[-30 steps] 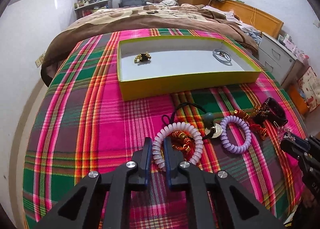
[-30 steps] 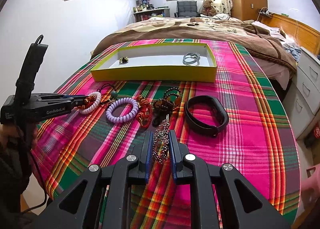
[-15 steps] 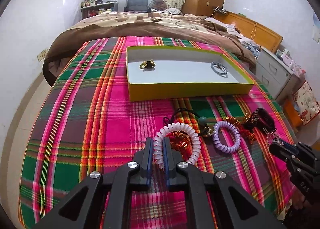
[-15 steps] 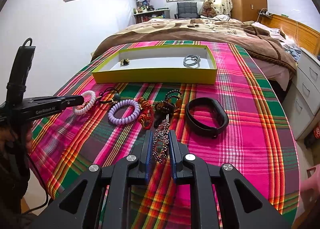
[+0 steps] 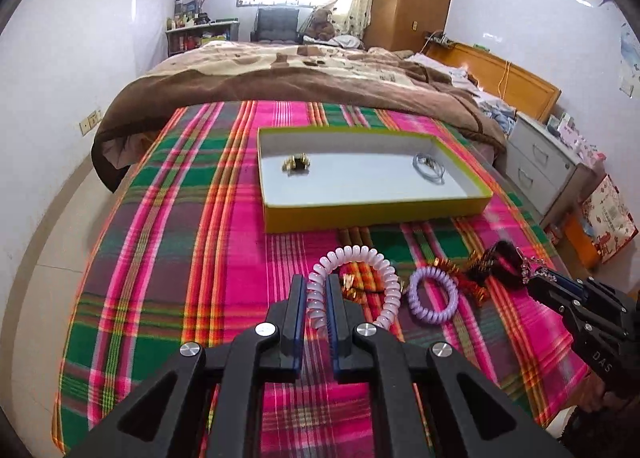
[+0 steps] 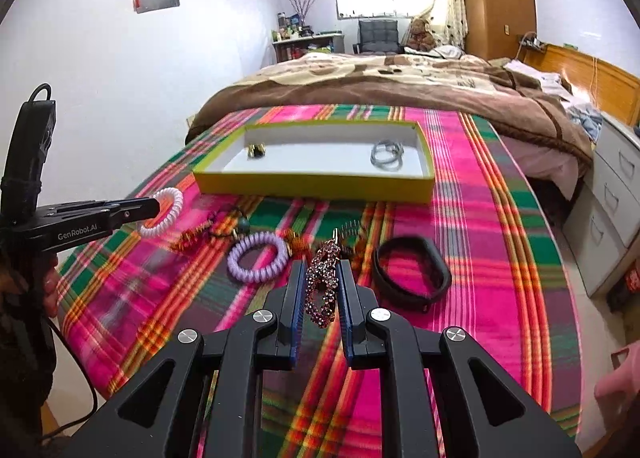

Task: Organize jewelry
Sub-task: 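Carry both items into the tray and open both tools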

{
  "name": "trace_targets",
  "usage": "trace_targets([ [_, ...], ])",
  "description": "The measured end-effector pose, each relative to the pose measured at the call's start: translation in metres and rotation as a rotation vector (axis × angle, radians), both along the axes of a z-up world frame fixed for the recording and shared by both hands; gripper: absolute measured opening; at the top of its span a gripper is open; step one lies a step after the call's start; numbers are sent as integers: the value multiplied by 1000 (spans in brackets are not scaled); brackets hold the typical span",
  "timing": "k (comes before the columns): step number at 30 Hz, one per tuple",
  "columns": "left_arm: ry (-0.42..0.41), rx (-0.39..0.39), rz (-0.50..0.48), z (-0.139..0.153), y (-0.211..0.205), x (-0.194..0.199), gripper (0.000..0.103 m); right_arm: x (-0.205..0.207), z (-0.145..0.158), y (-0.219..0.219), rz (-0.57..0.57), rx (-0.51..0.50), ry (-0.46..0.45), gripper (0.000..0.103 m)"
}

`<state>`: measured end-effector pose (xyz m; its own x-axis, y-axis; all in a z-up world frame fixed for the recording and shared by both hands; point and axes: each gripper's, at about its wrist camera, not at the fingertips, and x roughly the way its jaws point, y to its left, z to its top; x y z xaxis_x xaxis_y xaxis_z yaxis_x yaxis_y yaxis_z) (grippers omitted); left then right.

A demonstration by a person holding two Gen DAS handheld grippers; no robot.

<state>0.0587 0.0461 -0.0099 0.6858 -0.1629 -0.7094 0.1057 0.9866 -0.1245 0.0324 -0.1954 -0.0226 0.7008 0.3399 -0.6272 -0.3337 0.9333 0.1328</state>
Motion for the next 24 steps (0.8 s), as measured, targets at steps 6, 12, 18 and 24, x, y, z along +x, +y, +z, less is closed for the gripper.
trace_targets([
  [6,-36,-5,16,17,3,18,9,24,19,3,-5,-1,-40,16],
  [12,-52,10,22,27,0,49,9,62,32,9,0,-2,-48,16],
  [18,-36,16,28,23,-2,84,9,111,32,15,6,2,-24,16],
  [24,0,15,29,10,0,119,9,157,22,19,-2,-10,23,16],
])
